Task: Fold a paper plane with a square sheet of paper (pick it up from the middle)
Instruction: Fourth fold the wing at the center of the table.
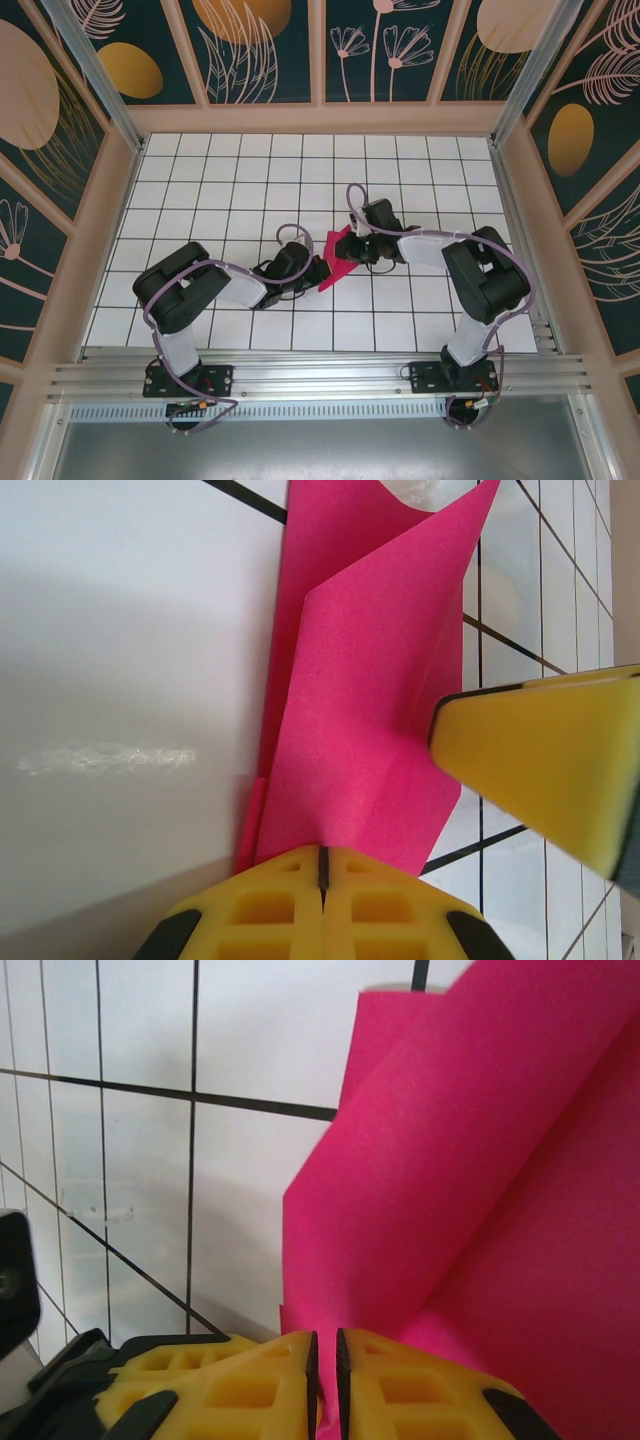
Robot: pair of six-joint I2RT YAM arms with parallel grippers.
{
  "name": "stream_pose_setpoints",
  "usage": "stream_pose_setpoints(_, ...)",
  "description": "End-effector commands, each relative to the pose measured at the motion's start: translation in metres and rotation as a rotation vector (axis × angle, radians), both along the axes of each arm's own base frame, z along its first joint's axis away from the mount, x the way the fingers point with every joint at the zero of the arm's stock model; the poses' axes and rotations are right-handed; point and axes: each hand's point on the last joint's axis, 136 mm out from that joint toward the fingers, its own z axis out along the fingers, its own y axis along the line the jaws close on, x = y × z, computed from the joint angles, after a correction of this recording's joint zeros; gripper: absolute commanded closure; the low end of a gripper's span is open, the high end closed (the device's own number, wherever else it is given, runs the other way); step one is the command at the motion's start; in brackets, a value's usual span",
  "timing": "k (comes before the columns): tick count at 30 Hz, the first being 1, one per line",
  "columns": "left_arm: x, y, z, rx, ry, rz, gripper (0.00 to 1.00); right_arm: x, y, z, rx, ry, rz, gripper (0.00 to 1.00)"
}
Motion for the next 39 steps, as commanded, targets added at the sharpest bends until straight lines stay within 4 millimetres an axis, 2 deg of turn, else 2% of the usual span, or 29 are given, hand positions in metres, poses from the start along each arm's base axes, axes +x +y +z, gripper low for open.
stream_pose_setpoints(1, -0.015, 0.012, -0.033, 0.091, 0.097, -0.018, 0.95, 0.003, 0.010, 0.003, 0.039, -0.021, 0.046, 0.84)
stream_pose_setpoints(8, -0.015, 0.010, -0.032, 0.088, 0.096, -0.023, 0.95, 0.000, 0.012, -0.006, 0.035, 0.005, 0.061, 0.84)
stream_pose_setpoints(12, -0.015, 0.010, -0.032, 0.088, 0.098, -0.024, 0.95, 0.000, 0.013, -0.003, 0.037, -0.002, 0.062, 0.84)
stream_pose_setpoints(27, -0.017, 0.009, -0.022, 0.069, 0.085, -0.036, 0.92, 0.014, -0.013, -0.031, -0.135, 0.008, -0.055, 0.85)
stream_pose_setpoints(31, -0.015, 0.006, -0.003, 0.040, 0.050, -0.050, 0.90, 0.012, -0.016, -0.038, -0.155, 0.026, -0.059, 0.85)
stream_pose_setpoints(34, -0.011, 0.003, 0.020, 0.006, -0.001, -0.050, 0.87, 0.009, -0.019, -0.042, -0.173, 0.036, -0.062, 0.86)
stream_pose_setpoints(35, -0.008, 0.001, 0.036, -0.018, -0.036, -0.052, 0.86, 0.008, -0.020, -0.044, -0.177, 0.040, -0.061, 0.86)
stream_pose_setpoints(36, -0.008, 0.000, 0.043, -0.029, -0.051, -0.055, 0.85, 0.007, -0.020, -0.045, -0.178, 0.040, -0.060, 0.86)
stream_pose_setpoints(39, -0.007, -0.002, 0.054, -0.044, -0.071, -0.066, 0.83, 0.005, -0.020, -0.046, -0.177, 0.046, -0.058, 0.86)
